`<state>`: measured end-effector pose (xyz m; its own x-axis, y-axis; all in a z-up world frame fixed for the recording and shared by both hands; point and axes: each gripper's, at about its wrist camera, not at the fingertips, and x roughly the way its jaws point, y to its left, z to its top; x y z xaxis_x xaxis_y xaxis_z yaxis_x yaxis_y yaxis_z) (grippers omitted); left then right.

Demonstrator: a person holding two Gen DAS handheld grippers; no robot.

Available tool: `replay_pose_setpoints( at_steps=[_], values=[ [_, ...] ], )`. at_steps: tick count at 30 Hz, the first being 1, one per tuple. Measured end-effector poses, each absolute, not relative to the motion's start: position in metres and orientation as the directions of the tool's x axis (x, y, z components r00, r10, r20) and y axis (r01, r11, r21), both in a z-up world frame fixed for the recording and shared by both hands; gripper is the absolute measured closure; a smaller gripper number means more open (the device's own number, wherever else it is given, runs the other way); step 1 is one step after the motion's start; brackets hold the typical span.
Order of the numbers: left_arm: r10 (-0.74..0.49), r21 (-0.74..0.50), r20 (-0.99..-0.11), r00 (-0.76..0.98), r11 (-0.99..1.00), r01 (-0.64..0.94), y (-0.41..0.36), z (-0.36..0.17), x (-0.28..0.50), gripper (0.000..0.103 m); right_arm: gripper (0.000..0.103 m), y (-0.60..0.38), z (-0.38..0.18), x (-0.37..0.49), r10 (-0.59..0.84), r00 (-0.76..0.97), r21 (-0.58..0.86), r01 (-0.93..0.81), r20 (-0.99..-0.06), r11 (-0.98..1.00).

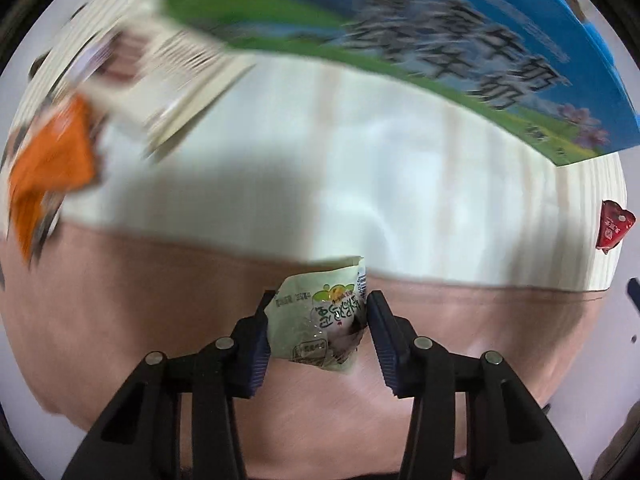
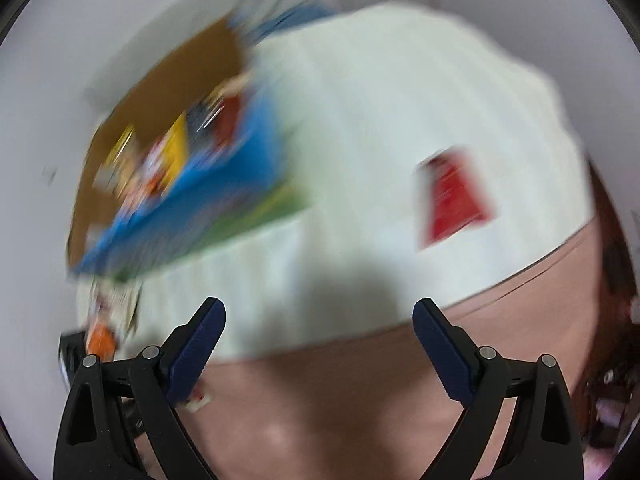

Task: Organize snacks
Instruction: 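Grasp the red candy packet with the right tool while the left grasps the clear snack packet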

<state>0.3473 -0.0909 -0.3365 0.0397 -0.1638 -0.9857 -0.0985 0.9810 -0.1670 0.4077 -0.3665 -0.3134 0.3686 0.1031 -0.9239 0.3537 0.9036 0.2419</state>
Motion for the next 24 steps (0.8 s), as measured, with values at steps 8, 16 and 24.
replay_pose_setpoints(
  at_steps=[8,16,24],
  values=[
    [-0.158,-0.159,-0.987,0.022,0.986,-0.057,-0.135,-0.342,0.378,0.061,0.006,-0.452,-0.34,0.445,0.03,0.338,0.193,0.462,-0.941,0.866],
    [-0.209,-0.208,-0.978,-0.006,0.974,-0.094,-0.099,-0.349,0.391,0.056,0.057,-0.456,-0.37,0.463,0.025,0.318,0.166,0.425,-0.948,0.89],
    [-0.326,-0.322,-0.945,0.001,0.934,-0.152,-0.044,-0.361,0.374,0.048,0.057,-0.392,-0.376,0.424,0.179,0.249,0.244,0.263,-0.952,0.933]
  ],
)
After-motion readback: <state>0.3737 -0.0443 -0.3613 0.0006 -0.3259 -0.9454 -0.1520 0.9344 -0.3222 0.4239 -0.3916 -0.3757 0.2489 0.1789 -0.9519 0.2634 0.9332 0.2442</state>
